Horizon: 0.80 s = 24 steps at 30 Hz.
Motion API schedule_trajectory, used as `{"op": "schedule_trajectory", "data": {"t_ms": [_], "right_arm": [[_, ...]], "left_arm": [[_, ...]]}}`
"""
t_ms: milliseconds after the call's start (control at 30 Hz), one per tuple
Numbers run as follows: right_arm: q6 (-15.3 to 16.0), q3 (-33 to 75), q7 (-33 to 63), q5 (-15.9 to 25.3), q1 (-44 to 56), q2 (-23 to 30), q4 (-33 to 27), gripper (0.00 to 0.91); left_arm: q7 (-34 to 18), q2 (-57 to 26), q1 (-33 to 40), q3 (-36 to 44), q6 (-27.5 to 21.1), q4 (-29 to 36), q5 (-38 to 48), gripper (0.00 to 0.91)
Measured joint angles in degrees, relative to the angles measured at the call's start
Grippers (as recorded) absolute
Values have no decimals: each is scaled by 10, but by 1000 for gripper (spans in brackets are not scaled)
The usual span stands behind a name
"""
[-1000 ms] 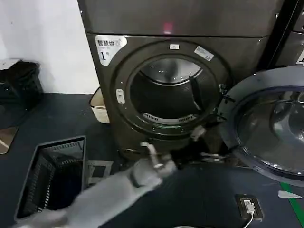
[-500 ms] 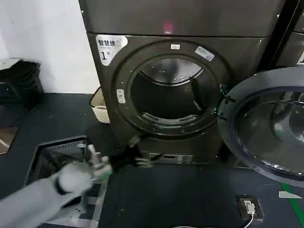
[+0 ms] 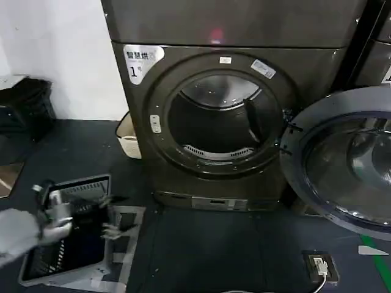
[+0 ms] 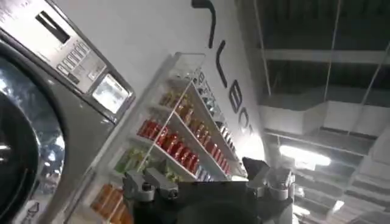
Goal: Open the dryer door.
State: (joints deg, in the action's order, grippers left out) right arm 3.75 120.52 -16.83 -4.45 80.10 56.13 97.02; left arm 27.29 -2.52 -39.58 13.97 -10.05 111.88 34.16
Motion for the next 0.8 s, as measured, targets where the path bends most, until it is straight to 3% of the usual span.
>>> {"op": "schedule_trajectory", "data": {"t_ms": [267, 800], "right_arm": [[2, 5, -3, -5, 3, -4, 0, 907], [6, 12, -8, -4, 6, 1, 10, 907]], "left_arm": [[7, -41, -15, -5, -33, -45, -62, 907], [25, -43, -19, -9, -38, -80, -109, 907]]}}
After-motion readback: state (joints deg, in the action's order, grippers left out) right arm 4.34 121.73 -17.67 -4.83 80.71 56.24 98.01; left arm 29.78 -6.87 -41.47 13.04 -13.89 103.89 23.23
